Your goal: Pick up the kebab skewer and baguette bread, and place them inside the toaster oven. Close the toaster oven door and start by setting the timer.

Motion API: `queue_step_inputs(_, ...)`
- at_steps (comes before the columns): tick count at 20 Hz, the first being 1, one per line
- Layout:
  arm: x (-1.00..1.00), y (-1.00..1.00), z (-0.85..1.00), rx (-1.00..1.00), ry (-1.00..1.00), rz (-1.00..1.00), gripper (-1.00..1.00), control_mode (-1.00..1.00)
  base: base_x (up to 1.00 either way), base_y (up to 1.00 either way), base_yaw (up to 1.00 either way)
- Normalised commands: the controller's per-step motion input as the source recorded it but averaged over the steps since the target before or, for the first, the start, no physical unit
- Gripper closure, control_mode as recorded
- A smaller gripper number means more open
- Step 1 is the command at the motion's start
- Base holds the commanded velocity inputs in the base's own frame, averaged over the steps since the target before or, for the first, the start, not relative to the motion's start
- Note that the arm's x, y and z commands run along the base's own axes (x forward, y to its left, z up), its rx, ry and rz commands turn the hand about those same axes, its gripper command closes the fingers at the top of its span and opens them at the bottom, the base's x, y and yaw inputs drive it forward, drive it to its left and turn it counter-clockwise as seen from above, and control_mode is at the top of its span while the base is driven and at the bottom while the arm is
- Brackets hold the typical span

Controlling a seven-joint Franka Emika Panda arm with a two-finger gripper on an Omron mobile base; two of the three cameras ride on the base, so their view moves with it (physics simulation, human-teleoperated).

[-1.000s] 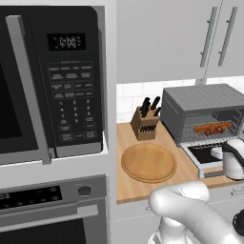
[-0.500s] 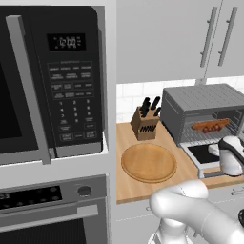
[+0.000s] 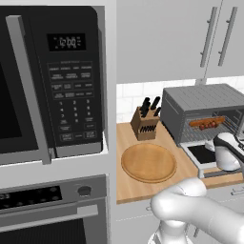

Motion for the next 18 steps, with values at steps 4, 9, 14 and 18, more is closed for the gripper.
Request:
queue_step_inputs(4, 0.26, 0.00, 0.00, 0.00, 0.00, 0.00, -1.00, -1.00, 0.00, 0.00, 0.00)
queue_step_inputs(9, 0.27, 0.00, 0.00, 0.00, 0.00, 0.00, -1.00, -1.00, 0.00, 0.00, 0.00)
queue_step_inputs(14, 0.23, 0.00, 0.00, 0.00, 0.00, -0.01, -1.00, -1.00, 0.00, 0.00, 0.00)
queue_step_inputs(18, 0.23, 0.00, 0.00, 0.00, 0.00, -0.01, -1.00, -1.00, 0.00, 0.00, 0.00)
